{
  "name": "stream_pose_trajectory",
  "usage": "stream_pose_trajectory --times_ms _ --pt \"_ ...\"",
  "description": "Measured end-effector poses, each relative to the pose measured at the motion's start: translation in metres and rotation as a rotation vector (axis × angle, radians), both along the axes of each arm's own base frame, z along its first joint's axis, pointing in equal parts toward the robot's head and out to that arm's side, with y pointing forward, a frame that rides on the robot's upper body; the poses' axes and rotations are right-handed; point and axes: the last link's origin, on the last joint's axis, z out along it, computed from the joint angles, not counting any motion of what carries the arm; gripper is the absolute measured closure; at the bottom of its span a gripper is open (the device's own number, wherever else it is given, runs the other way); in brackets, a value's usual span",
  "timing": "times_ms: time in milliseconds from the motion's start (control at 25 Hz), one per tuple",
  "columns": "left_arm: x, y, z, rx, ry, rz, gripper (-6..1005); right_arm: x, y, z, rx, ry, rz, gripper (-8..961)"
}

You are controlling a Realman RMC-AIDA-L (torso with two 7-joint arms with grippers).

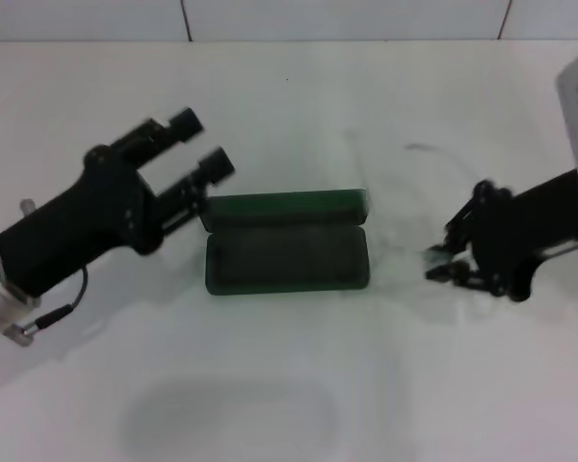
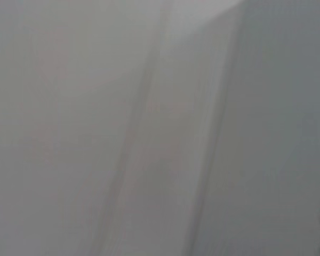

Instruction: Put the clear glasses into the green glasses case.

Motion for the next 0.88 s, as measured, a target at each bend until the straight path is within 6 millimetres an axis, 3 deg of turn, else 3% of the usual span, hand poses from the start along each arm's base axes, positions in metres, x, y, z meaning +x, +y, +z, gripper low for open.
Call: stream_pose_trajectory --times_ms 200,360,680,880 --pt "0.022 -0.013 0.003 -0.138 -0.027 -0.202 375 0.015 -0.009 -0.02 -0.096 0.194 0.084 837" --pt "0.034 -0.01 0.001 -0.225 -0.04 -0.257 377 0.022 -0.022 -0.025 -0.105 0.403 0.186 837" --pt "0.051 0.005 -0.009 -0.321 -0.018 -0.274 378 0.032 -0.03 -0.028 -0.061 0.635 0.267 837" --pt "0.054 0.018 -0.015 -0.355 0.007 -0.215 379 0.034 -0.035 -0.026 -0.043 0.692 0.313 837"
